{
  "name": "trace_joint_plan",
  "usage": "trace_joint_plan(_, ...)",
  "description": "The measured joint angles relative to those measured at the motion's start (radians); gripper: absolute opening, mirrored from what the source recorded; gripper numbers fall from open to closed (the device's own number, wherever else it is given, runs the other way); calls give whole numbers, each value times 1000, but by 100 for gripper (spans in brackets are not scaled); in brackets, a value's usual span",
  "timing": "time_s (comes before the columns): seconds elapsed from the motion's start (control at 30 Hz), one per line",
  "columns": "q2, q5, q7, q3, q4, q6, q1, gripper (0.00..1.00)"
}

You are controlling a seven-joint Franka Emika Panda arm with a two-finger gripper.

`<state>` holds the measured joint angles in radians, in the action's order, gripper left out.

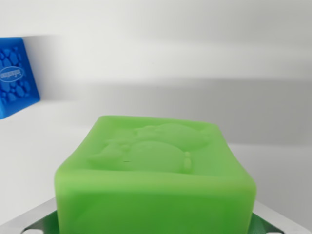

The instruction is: Stack cube

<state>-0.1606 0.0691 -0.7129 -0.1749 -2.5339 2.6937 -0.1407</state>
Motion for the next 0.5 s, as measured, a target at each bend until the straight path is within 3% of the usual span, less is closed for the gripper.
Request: trace_joint_plan(0.5, -6, -1, -50, 7, 25, -18, -54, 0)
